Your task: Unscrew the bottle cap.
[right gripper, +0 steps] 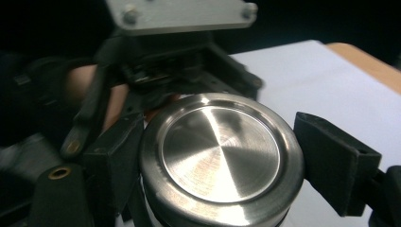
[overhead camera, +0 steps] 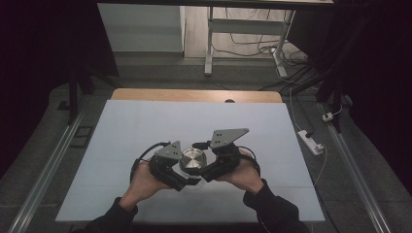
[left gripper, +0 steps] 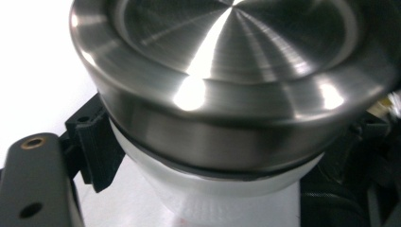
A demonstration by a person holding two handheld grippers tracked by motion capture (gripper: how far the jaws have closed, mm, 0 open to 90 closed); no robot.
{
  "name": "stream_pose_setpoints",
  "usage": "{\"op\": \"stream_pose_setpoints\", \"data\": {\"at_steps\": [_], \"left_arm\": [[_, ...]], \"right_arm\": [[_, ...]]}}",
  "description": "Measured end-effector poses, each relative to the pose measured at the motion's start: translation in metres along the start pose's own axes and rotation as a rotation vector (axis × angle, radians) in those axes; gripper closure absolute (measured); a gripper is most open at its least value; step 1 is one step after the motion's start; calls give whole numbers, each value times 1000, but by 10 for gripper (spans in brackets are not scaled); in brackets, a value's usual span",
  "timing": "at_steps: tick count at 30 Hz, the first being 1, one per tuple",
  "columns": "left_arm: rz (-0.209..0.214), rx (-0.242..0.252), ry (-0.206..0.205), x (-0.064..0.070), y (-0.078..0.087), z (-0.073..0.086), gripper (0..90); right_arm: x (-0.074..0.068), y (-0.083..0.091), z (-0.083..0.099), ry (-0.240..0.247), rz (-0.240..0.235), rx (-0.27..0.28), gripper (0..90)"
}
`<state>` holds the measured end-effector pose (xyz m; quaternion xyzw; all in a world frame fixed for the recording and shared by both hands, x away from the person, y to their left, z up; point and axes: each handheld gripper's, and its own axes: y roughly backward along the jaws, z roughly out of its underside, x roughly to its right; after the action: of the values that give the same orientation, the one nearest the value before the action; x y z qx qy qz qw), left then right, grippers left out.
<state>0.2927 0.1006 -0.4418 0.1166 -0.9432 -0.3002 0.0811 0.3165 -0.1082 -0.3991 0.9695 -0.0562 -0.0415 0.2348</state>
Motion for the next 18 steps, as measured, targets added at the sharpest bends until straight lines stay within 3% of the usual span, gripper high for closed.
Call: {"op": "stream_pose_setpoints", "data": {"at_steps": [1, 3, 5, 7, 10, 11, 12, 15, 18], "left_arm": [[18, -2, -20, 1, -1, 0, 155], [51, -8, -52, 5, -3, -2, 155], [65, -8, -63, 8, -5, -3, 155], [53, -6, -58, 8, -5, -4, 155], [2, 3, -26, 6, -1, -4, 155], [-21, 3, -17, 4, 0, -3, 155], [-46, 12, 3, 3, 1, -3, 155], [-118, 24, 52, 0, 4, -1, 155], [-162, 27, 84, -2, 5, 0, 155]], "right_arm": [[1, 3, 2, 42, -71, 1, 198], [2, 6, 5, 79, -140, 7, 197], [3, 7, 6, 88, -165, 6, 196], [4, 9, 6, 84, -171, 3, 165], [3, 14, 0, 48, -80, 15, 46], [1, 19, -5, 20, -12, 18, 23], [1, 19, -5, 20, -12, 18, 23], [-6, 18, -12, -15, 120, -12, 19], [-16, 10, -15, -35, 208, -30, 53]]}}
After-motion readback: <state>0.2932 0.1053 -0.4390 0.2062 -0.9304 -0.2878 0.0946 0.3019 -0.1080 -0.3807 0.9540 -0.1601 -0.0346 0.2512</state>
